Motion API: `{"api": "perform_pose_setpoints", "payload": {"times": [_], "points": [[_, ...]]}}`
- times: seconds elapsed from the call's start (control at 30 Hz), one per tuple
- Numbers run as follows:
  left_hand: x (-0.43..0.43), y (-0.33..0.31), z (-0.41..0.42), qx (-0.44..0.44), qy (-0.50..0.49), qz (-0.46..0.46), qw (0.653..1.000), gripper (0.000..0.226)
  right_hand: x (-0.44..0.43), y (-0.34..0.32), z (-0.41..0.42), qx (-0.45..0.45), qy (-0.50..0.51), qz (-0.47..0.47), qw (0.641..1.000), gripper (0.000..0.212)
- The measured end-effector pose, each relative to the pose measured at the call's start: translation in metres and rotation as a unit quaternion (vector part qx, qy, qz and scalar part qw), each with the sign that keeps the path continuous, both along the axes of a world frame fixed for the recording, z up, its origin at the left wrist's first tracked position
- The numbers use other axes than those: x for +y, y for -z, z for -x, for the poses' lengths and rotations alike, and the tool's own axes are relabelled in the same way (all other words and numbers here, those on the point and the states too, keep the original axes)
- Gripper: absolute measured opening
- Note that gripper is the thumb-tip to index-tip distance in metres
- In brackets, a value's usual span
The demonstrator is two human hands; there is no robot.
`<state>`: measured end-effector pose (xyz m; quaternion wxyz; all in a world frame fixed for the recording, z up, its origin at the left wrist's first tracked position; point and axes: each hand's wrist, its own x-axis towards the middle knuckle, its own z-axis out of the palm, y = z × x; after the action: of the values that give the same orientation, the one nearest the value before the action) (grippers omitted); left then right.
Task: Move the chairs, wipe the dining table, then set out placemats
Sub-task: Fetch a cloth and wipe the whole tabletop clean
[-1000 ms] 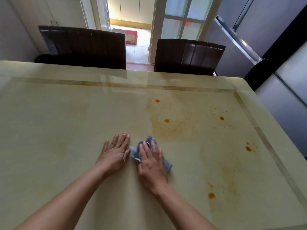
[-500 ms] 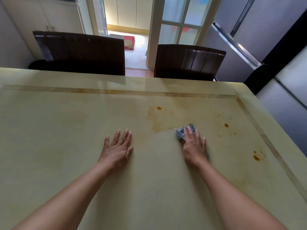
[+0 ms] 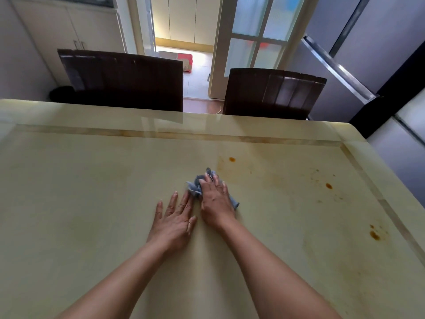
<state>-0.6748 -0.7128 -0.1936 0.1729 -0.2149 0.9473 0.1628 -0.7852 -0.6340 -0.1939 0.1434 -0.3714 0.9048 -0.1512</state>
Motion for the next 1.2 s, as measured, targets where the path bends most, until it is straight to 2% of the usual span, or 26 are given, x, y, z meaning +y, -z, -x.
{"api": "perform_pose_setpoints", "payload": {"times": [0.13, 0.33, 0.47, 0.6, 0.67, 0.73, 0.87, 1.0, 1.07, 1.2], "points": [[-0.002, 0.001, -0.001, 0.015, -0.014, 0.010, 1.000, 0.056, -0.010, 0.000, 0.038, 0.022, -0.004, -0.015, 1.000, 0.055], [-0.033, -0.017, 0.056, 0.077, -0.027, 0.024, 0.996, 0.055, 0.044, 0.004, 0.110, 0.040, 0.121, -0.045, 0.991, 0.057], [-0.050, -0.010, 0.092, 0.037, -0.026, 0.037, 0.998, 0.056, 0.078, 0.006, 0.136, 0.041, 0.189, -0.067, 0.979, 0.062], [-0.052, -0.002, 0.104, 0.026, -0.051, 0.025, 0.998, 0.057, 0.061, 0.012, 0.139, 0.073, 0.235, -0.064, 0.967, 0.058], [-0.053, -0.001, 0.106, 0.028, -0.050, 0.021, 0.998, 0.057, 0.041, 0.011, 0.130, 0.080, 0.209, -0.059, 0.973, 0.057], [-0.056, 0.000, 0.107, 0.024, -0.050, 0.004, 0.998, 0.058, 0.010, 0.009, 0.112, 0.069, 0.138, -0.026, 0.988, 0.064], [-0.062, 0.002, 0.109, 0.021, -0.054, -0.022, 0.998, 0.059, -0.055, 0.006, 0.103, 0.000, 0.017, 0.030, 0.999, 0.056], [-0.064, 0.002, 0.109, 0.021, -0.053, -0.022, 0.998, 0.059, -0.070, 0.005, 0.134, 0.015, -0.050, 0.006, 0.999, 0.057], [-0.064, 0.004, 0.109, 0.021, -0.055, -0.034, 0.998, 0.058, -0.060, 0.005, 0.156, 0.032, -0.023, -0.003, 0.999, 0.058], [-0.065, 0.004, 0.108, 0.030, -0.061, -0.044, 0.997, 0.057, -0.007, 0.005, 0.213, 0.062, 0.110, -0.028, 0.992, 0.057]]}}
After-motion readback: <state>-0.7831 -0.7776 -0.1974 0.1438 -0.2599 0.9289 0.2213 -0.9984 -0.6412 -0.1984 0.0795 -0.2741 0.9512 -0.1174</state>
